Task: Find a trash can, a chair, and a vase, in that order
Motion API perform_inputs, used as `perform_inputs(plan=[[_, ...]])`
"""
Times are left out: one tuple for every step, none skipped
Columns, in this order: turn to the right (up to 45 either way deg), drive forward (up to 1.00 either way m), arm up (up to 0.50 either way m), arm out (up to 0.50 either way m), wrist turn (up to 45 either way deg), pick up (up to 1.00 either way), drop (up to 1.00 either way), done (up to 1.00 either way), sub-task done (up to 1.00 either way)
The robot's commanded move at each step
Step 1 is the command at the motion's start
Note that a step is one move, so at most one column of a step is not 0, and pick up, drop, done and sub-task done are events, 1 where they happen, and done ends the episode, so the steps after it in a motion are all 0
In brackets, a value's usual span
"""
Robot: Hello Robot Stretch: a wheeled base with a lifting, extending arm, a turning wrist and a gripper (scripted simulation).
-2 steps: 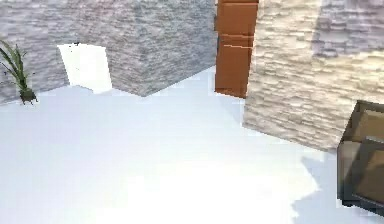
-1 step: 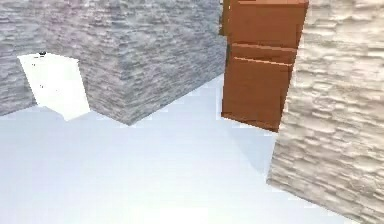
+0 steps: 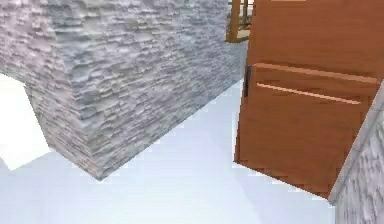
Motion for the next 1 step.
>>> perform_inputs(plan=[[0.0,1.00,0.00,0.00,0.0,0.00,0.00,0.00,0.00]])
